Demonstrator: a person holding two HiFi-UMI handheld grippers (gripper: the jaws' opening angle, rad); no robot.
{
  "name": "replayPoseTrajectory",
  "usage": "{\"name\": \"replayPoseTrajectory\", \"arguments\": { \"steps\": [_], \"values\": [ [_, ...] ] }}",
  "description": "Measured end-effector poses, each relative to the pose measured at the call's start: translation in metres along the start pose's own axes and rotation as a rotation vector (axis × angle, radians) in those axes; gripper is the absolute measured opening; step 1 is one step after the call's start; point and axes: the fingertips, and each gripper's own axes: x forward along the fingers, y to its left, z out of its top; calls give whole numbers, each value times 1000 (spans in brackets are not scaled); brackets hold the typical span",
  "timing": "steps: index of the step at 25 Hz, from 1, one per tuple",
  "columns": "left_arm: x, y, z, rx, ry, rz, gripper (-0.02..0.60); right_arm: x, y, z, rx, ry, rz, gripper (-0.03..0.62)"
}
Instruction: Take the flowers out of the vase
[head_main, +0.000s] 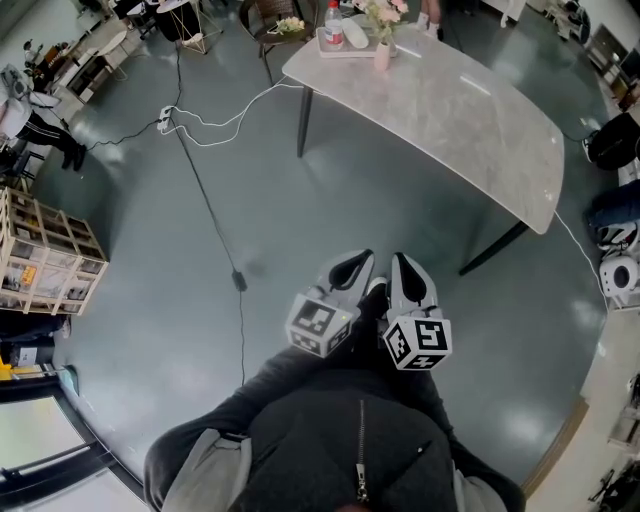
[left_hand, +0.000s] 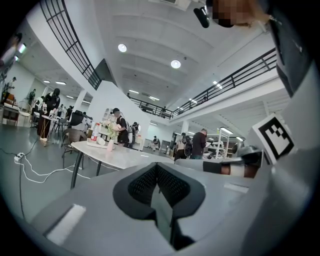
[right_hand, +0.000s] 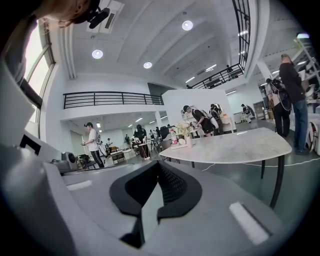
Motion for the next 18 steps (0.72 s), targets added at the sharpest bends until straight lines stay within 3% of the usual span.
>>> {"name": "replayPoseTrajectory", "arguments": {
  "steps": [11,18],
  "values": [
    [21,22,3,-9,14,23,3,37,-9,6,16,14,25,3],
    [59,49,7,-15,19,58,3,76,-34,15,21,38,46,3]
  ]
}}
